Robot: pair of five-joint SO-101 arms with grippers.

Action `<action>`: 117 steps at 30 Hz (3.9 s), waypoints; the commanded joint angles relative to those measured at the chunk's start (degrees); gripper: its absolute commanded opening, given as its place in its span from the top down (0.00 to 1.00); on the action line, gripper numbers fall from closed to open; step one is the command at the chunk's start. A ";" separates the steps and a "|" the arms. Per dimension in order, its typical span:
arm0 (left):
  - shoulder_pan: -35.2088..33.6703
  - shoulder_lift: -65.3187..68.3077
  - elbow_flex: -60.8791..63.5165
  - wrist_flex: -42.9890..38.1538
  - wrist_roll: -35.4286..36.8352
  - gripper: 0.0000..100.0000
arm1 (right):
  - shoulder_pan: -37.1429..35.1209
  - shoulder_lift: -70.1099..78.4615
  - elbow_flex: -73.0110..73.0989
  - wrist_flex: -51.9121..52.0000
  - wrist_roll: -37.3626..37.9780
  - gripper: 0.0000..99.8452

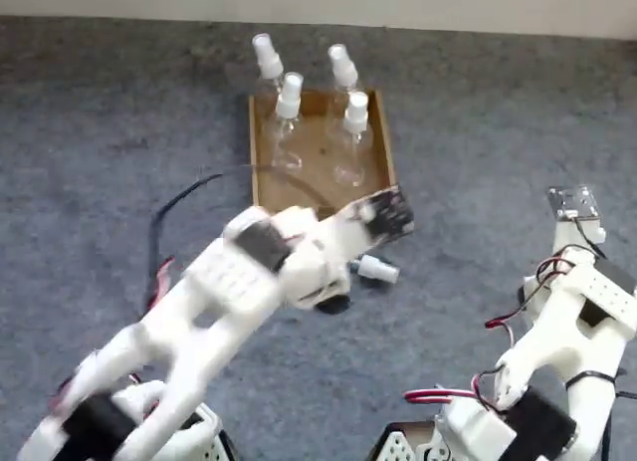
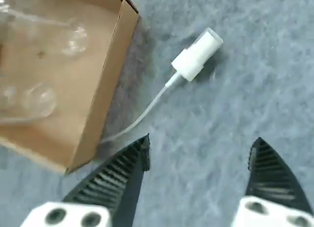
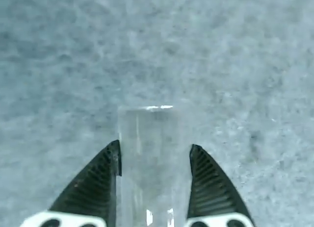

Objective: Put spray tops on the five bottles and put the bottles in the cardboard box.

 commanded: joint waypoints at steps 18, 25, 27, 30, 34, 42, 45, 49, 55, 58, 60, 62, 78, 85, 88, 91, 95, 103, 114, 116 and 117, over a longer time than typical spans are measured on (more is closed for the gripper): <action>6.29 47.60 -38.90 -4.13 -7.21 0.73 | 1.89 5.41 -0.40 -7.78 0.70 1.00; 5.76 50.24 -41.80 -0.70 -7.12 0.97 | 1.89 5.41 -0.22 -7.69 0.70 1.00; 5.85 49.01 -41.71 2.99 -7.03 0.99 | 1.89 5.41 -0.13 -7.60 0.70 1.00; 5.49 46.64 -41.45 8.18 -6.77 0.99 | 1.98 5.41 -0.13 -7.43 0.44 1.00; 4.26 42.95 -41.45 12.31 -0.26 1.00 | 1.89 5.41 -0.13 -7.34 0.35 1.00; -3.82 34.68 -41.36 24.44 12.04 1.00 | -0.48 4.97 -0.13 2.33 0.26 0.99; -10.24 30.81 -41.10 26.29 12.92 1.00 | -3.91 4.97 -0.13 4.62 0.09 0.99; -19.56 24.75 -34.68 26.37 12.92 1.00 | -9.27 5.14 -0.31 5.76 -8.26 0.99; -37.67 17.27 -16.92 13.71 12.75 1.00 | -16.40 5.41 -0.75 5.67 -25.49 0.99; -44.18 15.87 -10.51 4.22 12.75 1.00 | -18.33 5.41 -0.75 5.58 -31.21 0.99; -46.20 16.84 -7.52 -1.58 12.75 1.00 | -18.24 5.41 -0.84 5.49 -33.67 0.99; -46.81 18.68 -5.93 -5.80 12.92 0.99 | -17.27 5.41 -0.84 4.26 -35.87 0.99; -45.58 34.68 -25.45 5.27 17.49 0.91 | -4.26 5.49 -0.75 -2.86 -42.11 0.99; -46.64 35.21 -24.40 9.67 11.69 0.92 | -4.62 5.49 -0.40 -2.86 -41.93 0.93; -46.64 35.30 -22.20 6.68 10.73 0.92 | -4.70 5.49 -0.31 -2.86 -41.85 0.92; -46.64 35.30 -19.65 3.25 10.64 0.92 | -4.70 5.41 -0.31 -2.86 -41.76 0.92; -46.64 35.30 -15.78 0.53 10.64 0.92 | -4.70 5.41 -0.22 -2.86 -41.76 0.92; -46.55 34.24 -13.58 0.62 10.55 1.00 | -4.70 4.88 -0.13 -2.42 -41.67 0.80; -43.12 15.60 -16.57 9.05 12.92 1.00 | -7.08 4.70 -0.48 -2.42 -41.85 0.72; -40.84 10.95 -15.60 10.37 13.89 1.00 | -8.04 4.70 -0.66 -2.33 -41.67 0.72; -39.78 8.40 -14.99 10.90 13.89 1.00 | -8.22 4.53 -0.66 -2.24 -41.49 0.72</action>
